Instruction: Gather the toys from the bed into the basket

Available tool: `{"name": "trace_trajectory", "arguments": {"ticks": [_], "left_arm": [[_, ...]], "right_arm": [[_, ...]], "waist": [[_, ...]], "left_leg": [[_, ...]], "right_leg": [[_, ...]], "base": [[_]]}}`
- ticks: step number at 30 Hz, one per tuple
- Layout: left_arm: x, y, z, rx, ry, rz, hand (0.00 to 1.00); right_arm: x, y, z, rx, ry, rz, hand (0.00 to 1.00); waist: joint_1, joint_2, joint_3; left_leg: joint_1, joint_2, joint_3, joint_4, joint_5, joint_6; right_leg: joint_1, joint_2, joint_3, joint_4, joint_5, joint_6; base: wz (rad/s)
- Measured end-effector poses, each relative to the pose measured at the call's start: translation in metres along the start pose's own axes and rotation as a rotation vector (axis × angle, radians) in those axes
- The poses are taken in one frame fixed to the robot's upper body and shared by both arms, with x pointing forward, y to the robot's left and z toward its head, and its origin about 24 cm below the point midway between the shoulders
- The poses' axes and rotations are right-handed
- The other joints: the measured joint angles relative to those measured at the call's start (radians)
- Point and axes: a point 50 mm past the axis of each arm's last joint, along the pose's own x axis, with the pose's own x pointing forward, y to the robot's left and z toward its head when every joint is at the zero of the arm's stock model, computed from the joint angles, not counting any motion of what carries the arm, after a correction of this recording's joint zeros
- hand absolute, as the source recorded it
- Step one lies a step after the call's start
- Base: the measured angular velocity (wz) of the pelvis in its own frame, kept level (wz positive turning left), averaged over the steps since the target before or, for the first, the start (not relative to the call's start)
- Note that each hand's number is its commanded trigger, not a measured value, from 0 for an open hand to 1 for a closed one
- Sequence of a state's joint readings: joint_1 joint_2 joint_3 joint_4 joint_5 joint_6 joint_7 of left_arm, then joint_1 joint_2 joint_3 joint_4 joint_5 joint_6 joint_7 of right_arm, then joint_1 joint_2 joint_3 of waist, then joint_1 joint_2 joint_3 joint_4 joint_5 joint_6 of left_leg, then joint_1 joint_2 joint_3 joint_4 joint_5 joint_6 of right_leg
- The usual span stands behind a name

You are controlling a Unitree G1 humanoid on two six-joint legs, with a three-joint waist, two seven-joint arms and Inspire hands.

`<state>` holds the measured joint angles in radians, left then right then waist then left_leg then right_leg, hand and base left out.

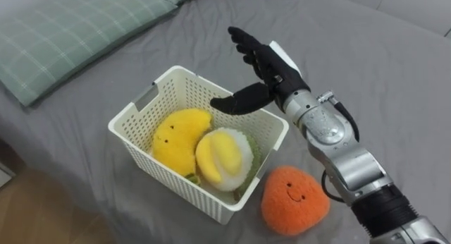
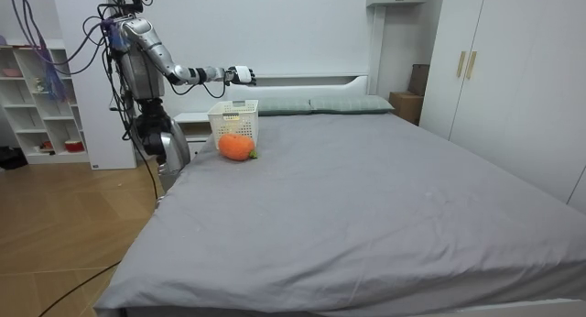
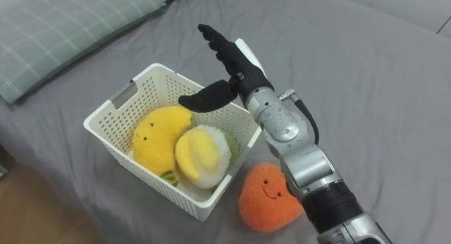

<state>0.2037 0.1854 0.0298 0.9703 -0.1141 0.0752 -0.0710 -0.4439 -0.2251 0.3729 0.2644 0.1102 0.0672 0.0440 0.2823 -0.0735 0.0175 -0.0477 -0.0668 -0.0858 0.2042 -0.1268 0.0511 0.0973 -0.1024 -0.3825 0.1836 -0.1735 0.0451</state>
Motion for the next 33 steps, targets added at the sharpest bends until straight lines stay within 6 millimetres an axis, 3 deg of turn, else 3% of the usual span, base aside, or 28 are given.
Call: {"name": "trace_trajectory", "arguments": {"ticks": [10,16,19,24,30,33], "left_arm": [[-0.002,0.004,-0.009,-0.031,0.021,0.015,0.00],[-0.004,0.001,-0.020,-0.063,0.052,0.015,0.00],[-0.006,0.001,-0.027,-0.067,0.068,0.015,0.00],[-0.008,0.002,-0.034,-0.070,0.085,0.029,0.00],[-0.010,0.004,-0.039,-0.072,0.099,0.033,0.00],[-0.010,0.004,-0.040,-0.071,0.102,0.034,0.00]], "right_arm": [[-0.004,0.001,-0.006,0.033,0.017,-0.010,0.00],[-0.019,-0.008,-0.029,0.242,0.080,-0.101,0.00],[-0.024,-0.013,-0.039,0.353,0.109,-0.163,0.00],[-0.049,-0.015,-0.083,0.455,0.279,-0.287,0.00],[-0.076,-0.012,-0.115,0.490,0.411,-0.371,0.00],[-0.084,-0.010,-0.122,0.500,0.441,-0.389,0.00]], "waist": [[-0.005,-0.007,-0.0051],[-0.010,0.013,0.0028],[-0.039,0.027,-0.0062],[-0.082,0.042,-0.0115],[-0.108,0.038,-0.0144],[-0.116,0.038,-0.0143]], "left_leg": [[0.009,0.000,0.003,0.001,0.000,0.000],[0.020,0.000,0.001,0.002,-0.002,0.001],[0.020,0.000,0.005,0.003,-0.001,0.001],[0.023,0.003,0.022,0.002,-0.001,0.001],[0.031,0.005,0.041,-0.001,-0.002,0.003],[0.039,0.008,0.050,-0.005,-0.004,0.003]], "right_leg": [[0.010,0.000,0.001,0.000,0.000,0.000],[0.022,0.000,-0.001,-0.001,0.001,0.001],[0.022,-0.001,-0.002,-0.001,0.001,0.001],[0.023,0.000,0.004,-0.001,0.001,0.001],[0.026,0.001,0.024,-0.010,0.000,0.002],[0.030,0.001,0.027,-0.013,0.000,0.002]], "base": [[0.00],[0.00],[0.00],[-0.04],[-0.10],[-0.09]]}}
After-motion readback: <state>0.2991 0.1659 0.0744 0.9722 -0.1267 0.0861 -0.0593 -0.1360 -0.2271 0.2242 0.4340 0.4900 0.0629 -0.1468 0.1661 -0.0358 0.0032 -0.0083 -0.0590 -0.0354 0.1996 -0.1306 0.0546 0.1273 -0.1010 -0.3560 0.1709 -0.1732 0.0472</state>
